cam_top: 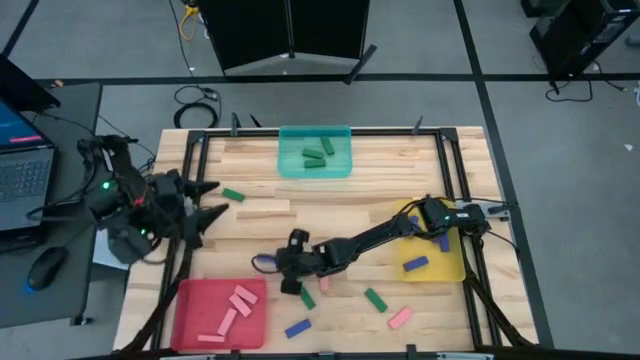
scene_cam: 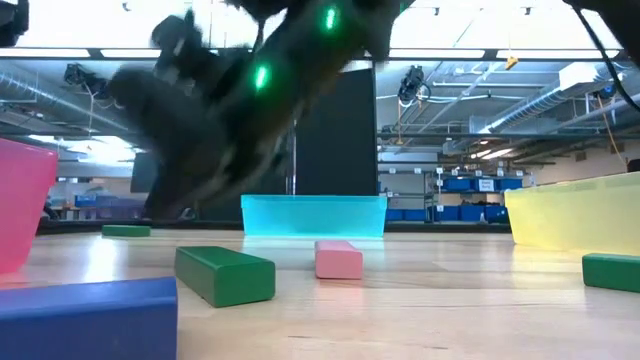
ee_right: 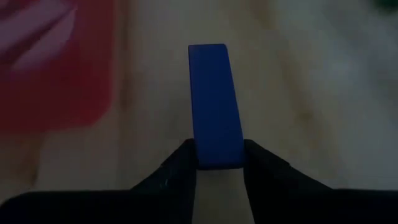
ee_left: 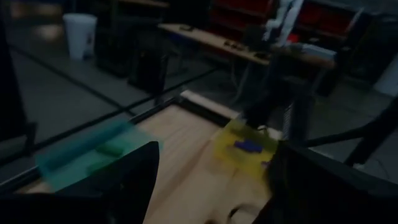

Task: Sort blocks
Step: Put the blue block into the yellow bin

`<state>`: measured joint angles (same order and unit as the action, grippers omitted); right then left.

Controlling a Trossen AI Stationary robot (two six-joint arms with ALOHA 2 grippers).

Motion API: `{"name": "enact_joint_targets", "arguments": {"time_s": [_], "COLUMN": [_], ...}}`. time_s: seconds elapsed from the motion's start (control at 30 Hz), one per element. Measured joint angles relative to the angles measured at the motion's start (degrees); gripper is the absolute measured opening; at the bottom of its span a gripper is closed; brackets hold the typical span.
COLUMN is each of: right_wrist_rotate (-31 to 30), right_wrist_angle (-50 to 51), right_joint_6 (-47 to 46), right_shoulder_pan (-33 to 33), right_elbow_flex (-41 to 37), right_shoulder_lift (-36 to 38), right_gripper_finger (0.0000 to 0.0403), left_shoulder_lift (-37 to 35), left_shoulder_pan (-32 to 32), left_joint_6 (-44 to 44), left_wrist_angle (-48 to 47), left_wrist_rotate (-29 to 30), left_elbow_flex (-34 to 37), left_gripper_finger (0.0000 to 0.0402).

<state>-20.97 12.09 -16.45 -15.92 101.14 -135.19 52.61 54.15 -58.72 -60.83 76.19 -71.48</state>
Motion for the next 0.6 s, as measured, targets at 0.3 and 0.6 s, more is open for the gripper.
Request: {"name": "enact_joint_targets", "arguments": {"time_s": [0.3, 0.6], "right_wrist_rotate": [-13.32, -20.89], "right_wrist_angle": [22.79, 58.81], "right_joint_6": [-2.7, -34.75], "right_shoulder_pan": [-2.08, -11.05], "right_elbow_flex": [-1.12, -7.68], "right_shoulder_lift": [16.08, 32.47], "right_gripper_finger": [0.0113, 0.0113], "left_shoulder_lift": [-2.68, -2.32], "left_shoulder_pan": [-13.81, -30.77], "left_joint_6": [-0.21, 3.33], "left_wrist_angle": [-7.5, -16.02], "left_wrist_rotate": [-11.75, -27.01], "left_elbow_flex": [0.0, 0.02], "left_gripper_finger": [0.0311, 0.0268]}}
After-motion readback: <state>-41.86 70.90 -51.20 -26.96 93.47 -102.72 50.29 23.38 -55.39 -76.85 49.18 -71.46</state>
